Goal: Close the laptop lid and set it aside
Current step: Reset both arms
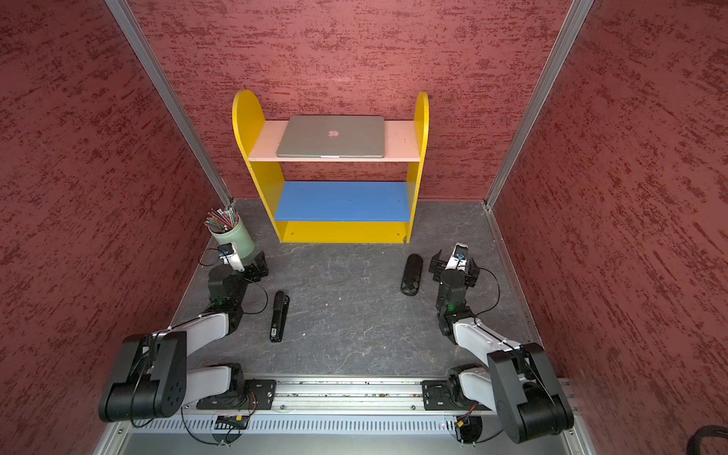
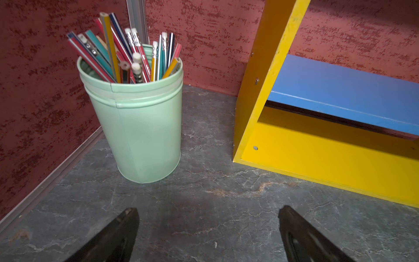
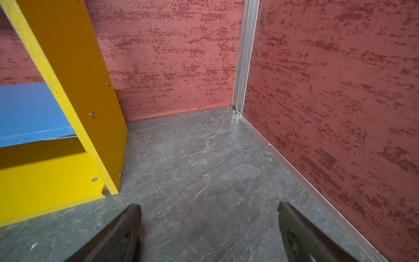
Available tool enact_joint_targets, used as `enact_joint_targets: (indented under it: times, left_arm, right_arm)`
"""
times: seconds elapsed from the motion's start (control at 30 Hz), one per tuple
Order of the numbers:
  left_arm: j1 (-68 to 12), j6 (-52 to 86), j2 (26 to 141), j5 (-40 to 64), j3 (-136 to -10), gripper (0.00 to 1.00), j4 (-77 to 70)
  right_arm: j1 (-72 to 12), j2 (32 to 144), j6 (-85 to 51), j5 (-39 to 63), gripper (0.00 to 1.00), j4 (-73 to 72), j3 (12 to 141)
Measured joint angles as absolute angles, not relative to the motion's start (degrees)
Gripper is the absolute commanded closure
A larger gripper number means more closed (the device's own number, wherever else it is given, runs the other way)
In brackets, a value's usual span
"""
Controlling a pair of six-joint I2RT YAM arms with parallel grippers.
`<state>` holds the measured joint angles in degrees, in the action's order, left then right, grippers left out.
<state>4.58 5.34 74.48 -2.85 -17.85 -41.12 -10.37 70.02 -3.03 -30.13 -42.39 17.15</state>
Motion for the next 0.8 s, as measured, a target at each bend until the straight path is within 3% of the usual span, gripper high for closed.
enact_joint_targets:
  times: [0.37,0.8]
  left_arm:
    - [4.89,4.4,86.3,1.78,-16.03,0.0,-55.57]
    - [4.58,2.46,87.48,5.91,-19.68,0.0,-54.24]
  right_arm:
    - [-9.02,79.61,0.47,-22.63,0.02,-47.33,18.76]
    - [-3.75,88.12,0.43,-13.72,0.02,-51.77,21.02]
